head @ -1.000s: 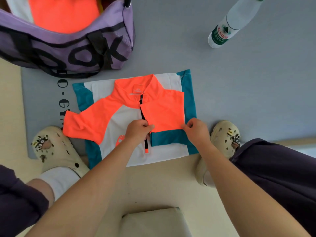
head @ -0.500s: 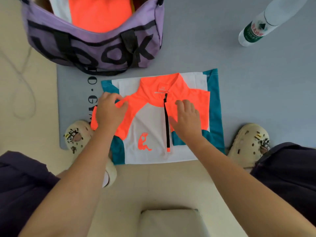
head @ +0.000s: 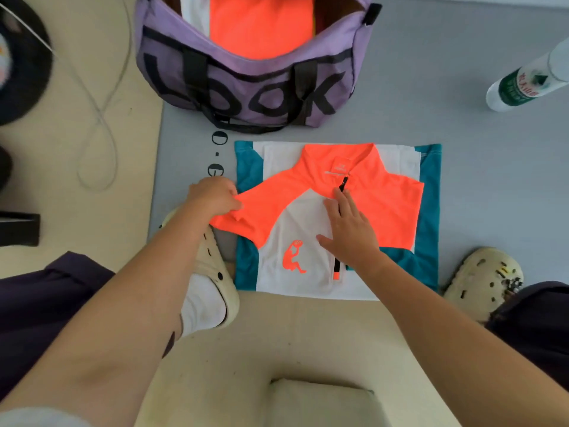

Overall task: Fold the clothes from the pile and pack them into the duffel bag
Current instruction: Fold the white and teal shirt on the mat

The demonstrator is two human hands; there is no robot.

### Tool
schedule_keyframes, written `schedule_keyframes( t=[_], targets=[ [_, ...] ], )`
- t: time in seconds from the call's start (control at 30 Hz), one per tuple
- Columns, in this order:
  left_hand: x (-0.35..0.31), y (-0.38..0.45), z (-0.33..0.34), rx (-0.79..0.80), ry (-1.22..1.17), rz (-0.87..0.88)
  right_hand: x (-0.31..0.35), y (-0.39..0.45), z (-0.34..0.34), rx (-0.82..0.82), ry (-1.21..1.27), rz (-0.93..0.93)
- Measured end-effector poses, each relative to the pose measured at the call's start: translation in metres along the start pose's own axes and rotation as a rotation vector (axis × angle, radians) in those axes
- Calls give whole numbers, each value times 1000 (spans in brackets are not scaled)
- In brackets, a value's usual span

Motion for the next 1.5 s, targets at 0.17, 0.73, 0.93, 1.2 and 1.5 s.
schedule_keyframes(
  t=[0.17,0.73,0.93,1.2,1.5],
  targets=[
    [-11,-10,-14,-173,-513,258,5,1,2,-9,-15,14],
    [5,-10,-6,20,211,7,7,-1,2,-14,-47,-4],
    [-1,-24,-7,-38,528,72,7,-1,1,-4,-56,0],
    [-58,-42,16,-28,289,268,4,-2,0,-19,-24,-16],
    [-78,-43,22,57,384,-137,4,-3,-1,-24,0,-32]
  ],
)
Point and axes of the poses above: each hand's wrist, its own y-axis towards the middle knuckle, its own z-axis out of the palm, x = y × z, the point moved 3 cm from there along y, towards the middle knuckle, and after that the axes turned 7 degrees about x, right-handed, at the moved point
